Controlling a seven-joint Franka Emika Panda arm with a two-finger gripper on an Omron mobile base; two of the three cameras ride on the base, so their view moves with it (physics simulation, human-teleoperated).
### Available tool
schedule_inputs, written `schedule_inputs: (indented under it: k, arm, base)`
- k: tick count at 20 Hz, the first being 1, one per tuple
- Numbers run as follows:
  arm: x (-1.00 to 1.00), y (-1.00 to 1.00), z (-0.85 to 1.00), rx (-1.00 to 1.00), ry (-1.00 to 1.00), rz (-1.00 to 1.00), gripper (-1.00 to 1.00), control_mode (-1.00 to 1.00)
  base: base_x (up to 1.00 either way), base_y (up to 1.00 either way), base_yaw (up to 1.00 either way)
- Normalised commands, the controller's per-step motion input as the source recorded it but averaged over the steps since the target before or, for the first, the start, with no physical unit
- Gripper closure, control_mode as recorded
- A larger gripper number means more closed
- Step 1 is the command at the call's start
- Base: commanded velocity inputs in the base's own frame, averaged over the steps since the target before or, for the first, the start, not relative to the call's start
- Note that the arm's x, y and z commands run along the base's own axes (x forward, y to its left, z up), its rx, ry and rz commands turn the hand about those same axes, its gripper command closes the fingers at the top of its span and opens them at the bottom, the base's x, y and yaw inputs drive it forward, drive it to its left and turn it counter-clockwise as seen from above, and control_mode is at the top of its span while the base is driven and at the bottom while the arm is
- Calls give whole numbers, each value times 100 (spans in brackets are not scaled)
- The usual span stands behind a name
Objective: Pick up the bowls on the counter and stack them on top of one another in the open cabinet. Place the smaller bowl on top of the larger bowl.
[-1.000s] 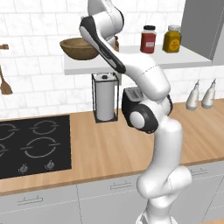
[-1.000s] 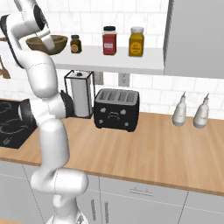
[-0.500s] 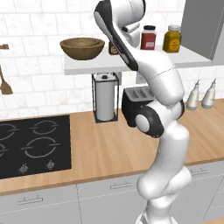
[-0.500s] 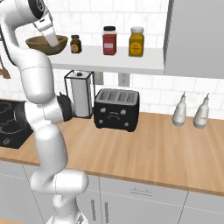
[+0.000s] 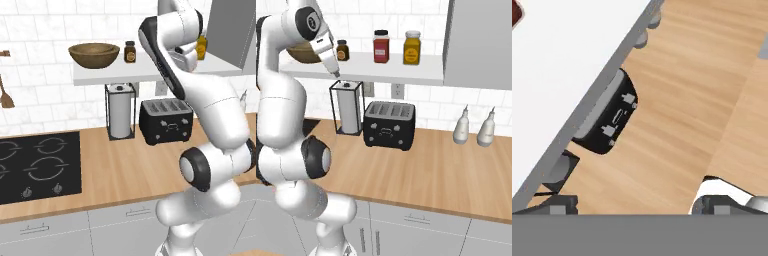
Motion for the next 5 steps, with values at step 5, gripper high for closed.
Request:
schedule_inputs:
  k: [5]
  arm:
    - [-100,-100,-100,0,-14,0,-100,-100]
  base:
    - [0,0,0]
